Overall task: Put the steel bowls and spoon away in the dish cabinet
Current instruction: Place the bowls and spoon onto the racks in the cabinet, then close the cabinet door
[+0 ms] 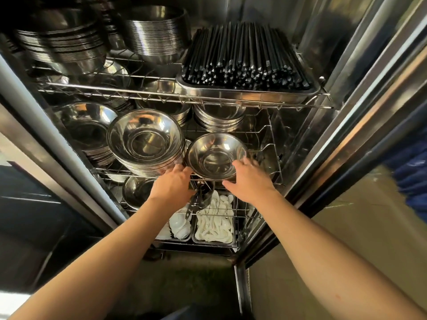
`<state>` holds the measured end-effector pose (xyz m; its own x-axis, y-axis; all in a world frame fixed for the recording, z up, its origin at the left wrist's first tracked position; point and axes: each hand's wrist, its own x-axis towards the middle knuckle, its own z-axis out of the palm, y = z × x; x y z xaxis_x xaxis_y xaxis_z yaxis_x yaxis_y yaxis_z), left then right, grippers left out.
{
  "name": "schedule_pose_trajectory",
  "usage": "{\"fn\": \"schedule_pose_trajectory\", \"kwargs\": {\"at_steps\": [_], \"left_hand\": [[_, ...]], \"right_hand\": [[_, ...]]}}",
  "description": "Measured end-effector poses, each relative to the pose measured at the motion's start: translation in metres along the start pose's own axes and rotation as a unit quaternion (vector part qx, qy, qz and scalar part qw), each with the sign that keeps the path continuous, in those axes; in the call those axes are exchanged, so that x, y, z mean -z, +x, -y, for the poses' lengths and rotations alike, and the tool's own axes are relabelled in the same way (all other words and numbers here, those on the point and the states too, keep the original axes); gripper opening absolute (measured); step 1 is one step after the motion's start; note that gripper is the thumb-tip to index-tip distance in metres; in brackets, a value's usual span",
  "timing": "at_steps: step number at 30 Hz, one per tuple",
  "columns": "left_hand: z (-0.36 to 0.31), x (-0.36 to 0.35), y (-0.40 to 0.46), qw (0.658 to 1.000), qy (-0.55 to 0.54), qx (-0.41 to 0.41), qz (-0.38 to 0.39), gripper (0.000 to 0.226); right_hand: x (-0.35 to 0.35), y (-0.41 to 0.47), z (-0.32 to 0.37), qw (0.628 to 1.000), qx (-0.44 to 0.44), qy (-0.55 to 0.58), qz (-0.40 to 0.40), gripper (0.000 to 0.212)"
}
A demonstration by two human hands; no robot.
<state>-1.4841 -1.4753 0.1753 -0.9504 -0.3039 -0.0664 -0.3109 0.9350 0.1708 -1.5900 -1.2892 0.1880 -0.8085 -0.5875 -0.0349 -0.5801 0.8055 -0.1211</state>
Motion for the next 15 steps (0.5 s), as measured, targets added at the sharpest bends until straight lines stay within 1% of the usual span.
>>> {"fn": "schedule_pose_trajectory", "kwargs": {"at_steps": [3,7,12,15], "left_hand": [[-0.002,0.008,-0.01,0.999,0.031,-0.018,0.015,0.04],[-0.008,0.02,-0.035,0.997,0.047,-0.065,0.019,0.031],[-0.024,0.02,-0.084,0.981,0.076,-0.181,-0.01,0.031],[-0.036,0.018,-0.125,0.967,0.084,-0.241,-0.015,0.033]], "right_hand": [[0.003,-0.019,0.0,0.999,0.016,-0.012,-0.033,0.046],[0.01,-0.058,0.007,0.999,0.006,-0.035,-0.022,0.022],[0.01,-0.13,0.021,0.996,-0.042,-0.079,0.006,0.015],[0.013,-0.197,0.035,0.993,-0.085,-0.074,0.017,0.016]]}}
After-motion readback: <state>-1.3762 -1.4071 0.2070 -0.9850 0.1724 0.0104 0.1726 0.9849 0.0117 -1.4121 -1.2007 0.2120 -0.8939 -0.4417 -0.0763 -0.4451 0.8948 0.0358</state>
